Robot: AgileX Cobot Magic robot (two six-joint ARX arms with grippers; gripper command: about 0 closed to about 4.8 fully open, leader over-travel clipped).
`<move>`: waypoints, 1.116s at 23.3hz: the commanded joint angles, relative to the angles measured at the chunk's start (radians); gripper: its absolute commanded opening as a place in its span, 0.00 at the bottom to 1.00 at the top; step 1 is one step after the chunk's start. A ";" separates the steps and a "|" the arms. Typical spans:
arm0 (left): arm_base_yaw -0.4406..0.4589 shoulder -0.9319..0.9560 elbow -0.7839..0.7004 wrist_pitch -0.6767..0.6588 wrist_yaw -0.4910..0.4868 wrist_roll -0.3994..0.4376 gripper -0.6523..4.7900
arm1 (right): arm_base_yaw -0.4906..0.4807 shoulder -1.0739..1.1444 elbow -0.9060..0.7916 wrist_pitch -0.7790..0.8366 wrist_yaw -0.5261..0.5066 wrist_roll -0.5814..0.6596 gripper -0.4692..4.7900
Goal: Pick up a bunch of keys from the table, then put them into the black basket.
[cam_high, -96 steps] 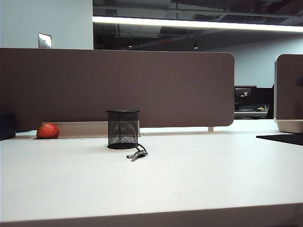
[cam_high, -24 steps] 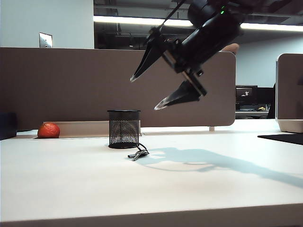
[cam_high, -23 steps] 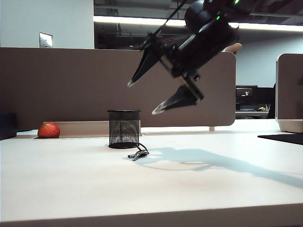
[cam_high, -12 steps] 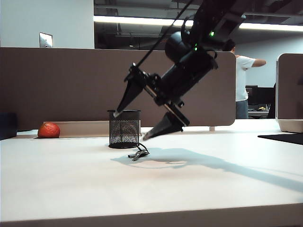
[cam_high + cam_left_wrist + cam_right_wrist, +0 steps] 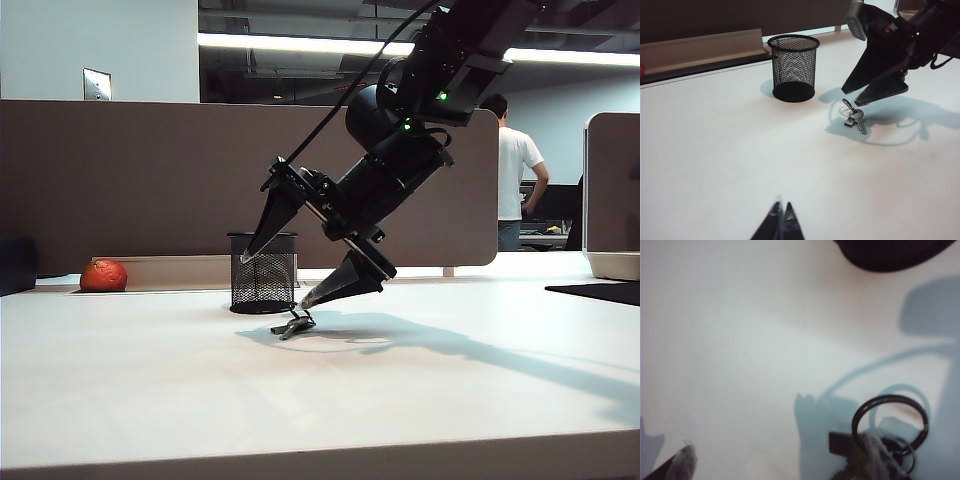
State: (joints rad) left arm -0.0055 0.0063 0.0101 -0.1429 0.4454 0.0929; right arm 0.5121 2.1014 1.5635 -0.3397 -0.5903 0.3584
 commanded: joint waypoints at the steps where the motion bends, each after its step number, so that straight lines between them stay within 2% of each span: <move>1: 0.000 0.000 0.002 0.000 0.008 -0.003 0.11 | 0.002 0.002 0.005 0.043 0.019 0.010 0.96; 5: 0.000 0.000 0.002 0.000 0.008 -0.003 0.11 | 0.002 0.013 0.005 0.057 0.051 0.013 0.96; 12: 0.000 0.000 0.002 0.001 0.008 -0.003 0.11 | 0.002 0.049 0.005 0.062 0.049 0.016 0.95; 14: 0.000 0.000 0.002 0.001 0.008 -0.003 0.11 | 0.003 0.054 0.005 0.065 0.051 0.018 0.91; 16: 0.000 0.000 0.002 0.001 0.008 -0.003 0.11 | 0.003 0.059 0.005 0.074 0.053 0.019 0.81; 20: 0.000 0.000 0.002 0.001 0.008 -0.003 0.11 | 0.003 0.061 0.005 0.079 0.086 0.020 0.47; 23: 0.000 0.000 0.002 0.001 0.008 -0.003 0.11 | 0.003 0.063 0.005 0.083 0.096 0.021 0.30; 24: 0.000 0.000 0.002 0.001 0.008 -0.003 0.11 | 0.003 0.063 0.005 0.083 0.095 0.021 0.22; 25: 0.000 0.000 0.002 0.001 0.008 -0.003 0.11 | 0.003 0.062 0.005 0.083 0.097 0.020 0.07; 26: 0.000 0.000 0.002 0.001 0.008 -0.003 0.11 | 0.003 0.063 0.005 0.083 0.103 0.020 0.08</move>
State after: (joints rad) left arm -0.0059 0.0059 0.0101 -0.1429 0.4458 0.0929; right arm 0.5129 2.1681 1.5661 -0.2680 -0.4938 0.3737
